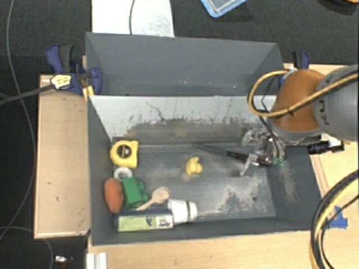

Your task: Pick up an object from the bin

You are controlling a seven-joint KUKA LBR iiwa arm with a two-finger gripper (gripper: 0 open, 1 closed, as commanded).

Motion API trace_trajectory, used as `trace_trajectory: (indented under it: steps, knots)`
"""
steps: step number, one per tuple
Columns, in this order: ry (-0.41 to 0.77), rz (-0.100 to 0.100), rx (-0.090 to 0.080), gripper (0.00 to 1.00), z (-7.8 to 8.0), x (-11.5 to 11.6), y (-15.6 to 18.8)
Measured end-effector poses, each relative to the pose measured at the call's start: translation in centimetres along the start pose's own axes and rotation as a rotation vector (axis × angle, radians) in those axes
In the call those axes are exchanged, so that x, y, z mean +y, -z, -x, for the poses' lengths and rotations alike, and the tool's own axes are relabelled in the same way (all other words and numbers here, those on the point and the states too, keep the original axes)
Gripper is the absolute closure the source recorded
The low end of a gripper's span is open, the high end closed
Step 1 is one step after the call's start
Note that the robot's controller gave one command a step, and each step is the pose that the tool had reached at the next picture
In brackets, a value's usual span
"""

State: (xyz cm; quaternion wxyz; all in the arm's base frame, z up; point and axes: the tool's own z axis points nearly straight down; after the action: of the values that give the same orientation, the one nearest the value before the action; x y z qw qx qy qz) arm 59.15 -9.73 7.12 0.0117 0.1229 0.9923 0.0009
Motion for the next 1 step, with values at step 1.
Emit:
trace_trajectory:
  steps: [1]
  knots:
    - [-0.232,-0.003,0.002,1.00,0.57,-2.21,-0.05]
